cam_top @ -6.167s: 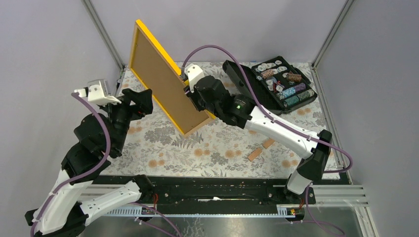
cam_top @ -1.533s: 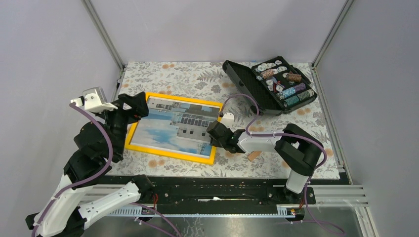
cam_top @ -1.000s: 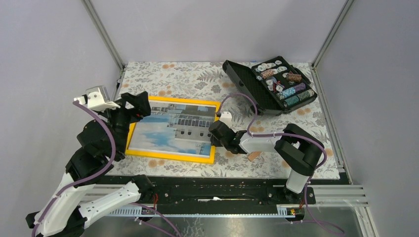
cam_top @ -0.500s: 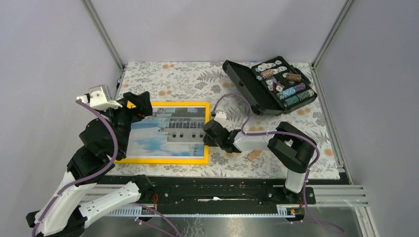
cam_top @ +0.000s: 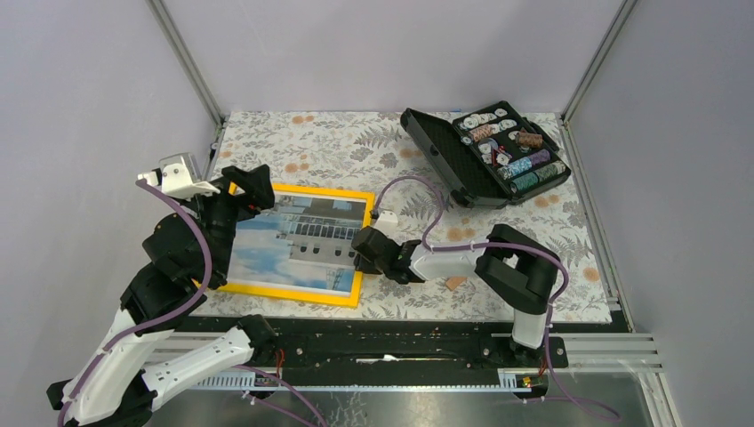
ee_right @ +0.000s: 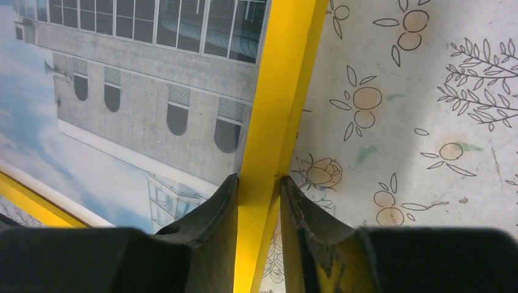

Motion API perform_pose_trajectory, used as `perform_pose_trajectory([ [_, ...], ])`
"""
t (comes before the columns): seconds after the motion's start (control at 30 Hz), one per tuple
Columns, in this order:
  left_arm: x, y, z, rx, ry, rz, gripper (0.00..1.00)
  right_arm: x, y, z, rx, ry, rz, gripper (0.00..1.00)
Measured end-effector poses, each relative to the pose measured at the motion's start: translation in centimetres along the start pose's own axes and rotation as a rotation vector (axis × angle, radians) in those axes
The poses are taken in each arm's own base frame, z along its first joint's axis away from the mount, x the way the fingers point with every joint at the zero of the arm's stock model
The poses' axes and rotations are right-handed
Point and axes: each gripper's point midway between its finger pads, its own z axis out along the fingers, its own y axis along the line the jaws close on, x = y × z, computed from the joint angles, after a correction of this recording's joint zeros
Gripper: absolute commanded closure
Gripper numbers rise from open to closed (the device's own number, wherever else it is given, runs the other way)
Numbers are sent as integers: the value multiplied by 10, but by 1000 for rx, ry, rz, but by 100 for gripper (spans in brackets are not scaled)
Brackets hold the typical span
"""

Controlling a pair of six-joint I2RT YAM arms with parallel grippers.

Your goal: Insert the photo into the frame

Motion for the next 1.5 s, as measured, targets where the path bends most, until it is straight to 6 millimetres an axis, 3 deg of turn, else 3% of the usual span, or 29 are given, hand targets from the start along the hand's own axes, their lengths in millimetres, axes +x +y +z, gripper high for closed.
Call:
perform_pose_trajectory([
  [0.23,0,0,0,1,1,1,15,-2,-6,-16,34,0,-73,27],
  [0.5,1,-2,0,11,5,1,14,-63,-3,-89,18,-160,-202,1],
  [0.67,5,-7,3,21,19,12,12,-101,-24,-141,88,-276,-306,0],
  [0.8,5,-11,5,30,26,16,11,-139,-34,-199,114,-389,-359,0],
  [0.93,-9,-14,2,42,6,-5,10,-190,-19,-281,11,-558,-331,0],
  [1.03,-27,-14,-3,52,-23,-28,4,-227,-15,-355,-93,-705,-268,0],
  [1.2,-62,-11,-13,60,-82,-66,1,-258,-31,-446,-204,-871,-197,0],
  [1.33,-86,-3,-21,42,-128,-76,1,-265,-45,-479,-228,-935,-183,0],
  [1.5,-107,12,-32,12,-176,-77,1,-263,-57,-478,-192,-939,-208,0],
])
